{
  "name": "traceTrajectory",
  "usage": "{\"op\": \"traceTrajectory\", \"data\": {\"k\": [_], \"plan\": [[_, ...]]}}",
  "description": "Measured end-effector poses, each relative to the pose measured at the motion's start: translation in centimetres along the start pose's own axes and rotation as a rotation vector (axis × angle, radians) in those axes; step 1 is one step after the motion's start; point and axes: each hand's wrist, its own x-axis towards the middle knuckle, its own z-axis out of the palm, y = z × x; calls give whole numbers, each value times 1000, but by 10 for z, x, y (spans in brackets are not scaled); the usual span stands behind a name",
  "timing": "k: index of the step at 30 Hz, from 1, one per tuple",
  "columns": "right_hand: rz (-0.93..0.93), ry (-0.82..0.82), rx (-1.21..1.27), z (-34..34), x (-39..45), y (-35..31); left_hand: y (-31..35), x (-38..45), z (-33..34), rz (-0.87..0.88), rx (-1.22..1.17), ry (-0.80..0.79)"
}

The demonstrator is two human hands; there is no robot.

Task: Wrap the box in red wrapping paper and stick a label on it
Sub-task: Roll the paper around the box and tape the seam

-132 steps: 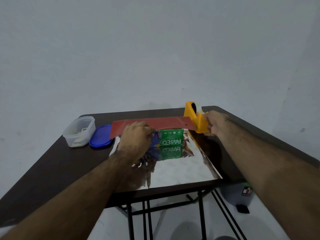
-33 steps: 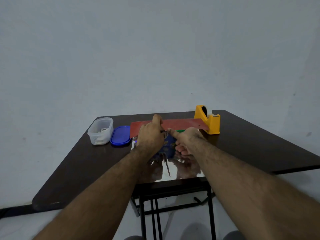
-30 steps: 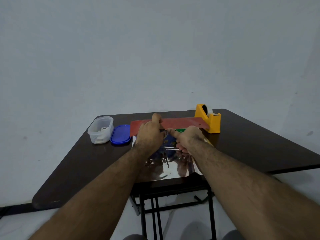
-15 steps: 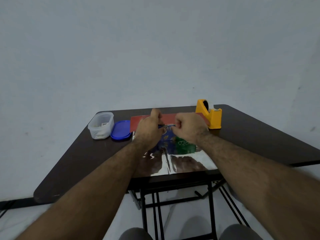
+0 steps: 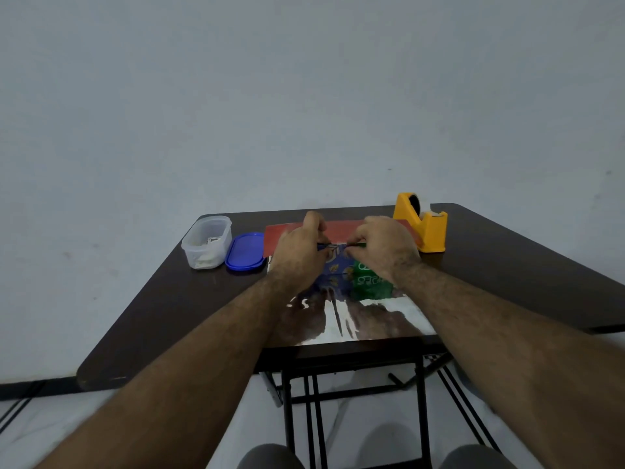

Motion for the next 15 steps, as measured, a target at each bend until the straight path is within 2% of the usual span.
{"op": "traceTrajectory", "data": {"k": [7, 11, 15], "plan": [[0, 1, -23, -2, 3, -2, 2, 4, -5, 45, 37, -58], [-27, 9, -45, 0, 5, -5, 4, 9, -9, 154, 215, -94], [-59, 2, -44, 0, 3, 2, 3, 10, -10, 190, 280, -100]]}}
